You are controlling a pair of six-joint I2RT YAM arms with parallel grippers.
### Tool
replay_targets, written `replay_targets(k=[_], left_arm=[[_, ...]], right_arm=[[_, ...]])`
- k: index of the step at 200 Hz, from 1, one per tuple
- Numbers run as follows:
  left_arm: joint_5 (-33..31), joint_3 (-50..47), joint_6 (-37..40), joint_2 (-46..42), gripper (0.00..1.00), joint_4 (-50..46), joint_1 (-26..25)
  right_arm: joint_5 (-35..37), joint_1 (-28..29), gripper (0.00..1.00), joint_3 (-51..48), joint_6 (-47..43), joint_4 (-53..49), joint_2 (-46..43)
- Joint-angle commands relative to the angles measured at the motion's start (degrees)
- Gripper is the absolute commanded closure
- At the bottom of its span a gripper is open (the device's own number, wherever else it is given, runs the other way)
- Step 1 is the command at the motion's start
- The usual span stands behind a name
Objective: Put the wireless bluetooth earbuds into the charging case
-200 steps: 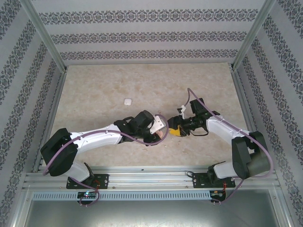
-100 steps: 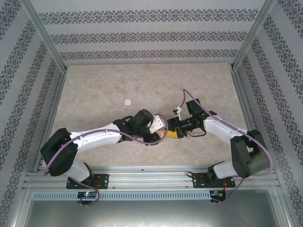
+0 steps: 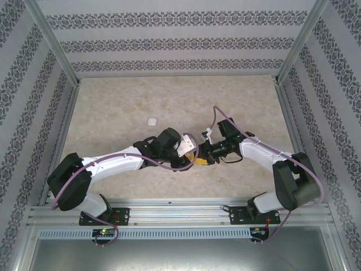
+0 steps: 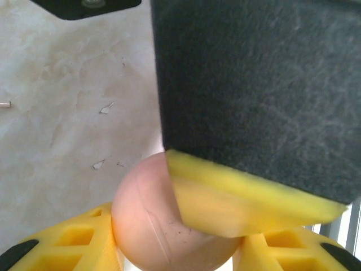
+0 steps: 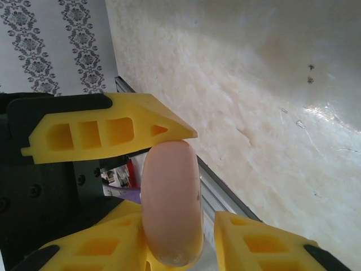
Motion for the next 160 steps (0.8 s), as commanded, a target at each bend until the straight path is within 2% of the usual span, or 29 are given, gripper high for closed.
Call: replay_targets(k=[1, 37, 70, 91, 127, 160], left_arm=[[2.0, 2.1, 0.8, -1.9, 0.66, 1.8, 0.7], [3.3, 1.5, 0.3, -3.5, 0.65, 1.8, 0.7], [1.4, 0.4, -3.0, -7.2, 0.4, 3.1, 1.3], [-2.3, 0.8, -8.0, -10.8, 0.34, 2.1, 2.9], [-4.2, 2.2, -22.5, -17.6, 0.35, -0.9, 7.8], [2.0, -2.2, -36.1, -22.2, 0.39, 5.9, 12.4]], right_arm=[[-1.0, 1.2, 0.68, 0.3, 0.9, 2.0, -0.8], [-0.4, 1.3, 0.85, -1.2, 4.5, 6.8, -2.0], [1.8, 1.1, 0.93, -2.7, 8.6, 12.3, -4.5], [4.6, 0.3, 0.95, -4.0, 12.3, 16.8, -6.8], [9.7, -0.5, 0.96, -5.1, 21.2, 27.8, -10.2], [12.6, -0.2, 0.96, -3.9, 26.9, 35.0, -12.3]])
